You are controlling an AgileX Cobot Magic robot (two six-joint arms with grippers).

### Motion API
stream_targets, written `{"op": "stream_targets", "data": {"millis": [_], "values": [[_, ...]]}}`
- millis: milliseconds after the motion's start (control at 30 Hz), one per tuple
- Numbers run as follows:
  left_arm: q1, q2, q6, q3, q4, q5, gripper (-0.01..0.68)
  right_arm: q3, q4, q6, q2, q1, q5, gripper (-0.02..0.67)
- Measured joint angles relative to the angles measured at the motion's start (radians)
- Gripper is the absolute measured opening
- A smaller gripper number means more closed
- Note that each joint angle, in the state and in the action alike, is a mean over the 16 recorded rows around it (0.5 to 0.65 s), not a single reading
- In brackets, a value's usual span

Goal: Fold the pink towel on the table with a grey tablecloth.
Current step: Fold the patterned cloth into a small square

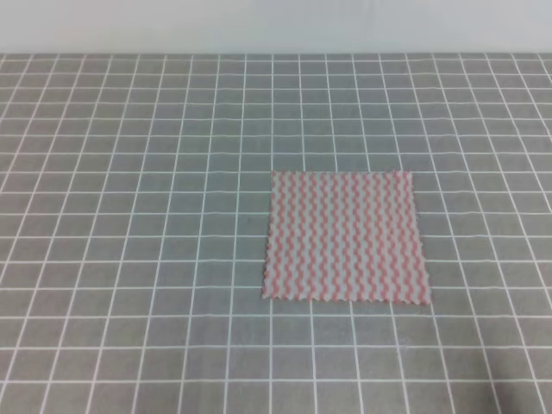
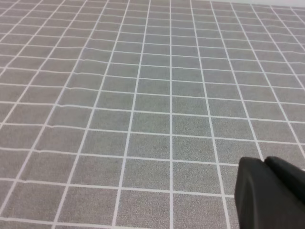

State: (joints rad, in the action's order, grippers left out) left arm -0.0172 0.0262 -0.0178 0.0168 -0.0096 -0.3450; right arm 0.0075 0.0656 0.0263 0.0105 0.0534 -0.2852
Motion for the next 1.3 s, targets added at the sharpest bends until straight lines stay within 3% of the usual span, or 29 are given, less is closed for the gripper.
{"op": "stream_targets", "data": {"millis": [767,1300], "values": [[-0.03,-0.004,0.0,-0.006,0.0,-0.004,-0.003,-0.002,0.0,0.0,0.0,0.0,-0.001,-0.018],[-0.002,0.003,0.0,0.001,0.0,-0.002,-0.002,-0.002,0.0,0.0,0.0,0.0,0.0,-0.018]]}}
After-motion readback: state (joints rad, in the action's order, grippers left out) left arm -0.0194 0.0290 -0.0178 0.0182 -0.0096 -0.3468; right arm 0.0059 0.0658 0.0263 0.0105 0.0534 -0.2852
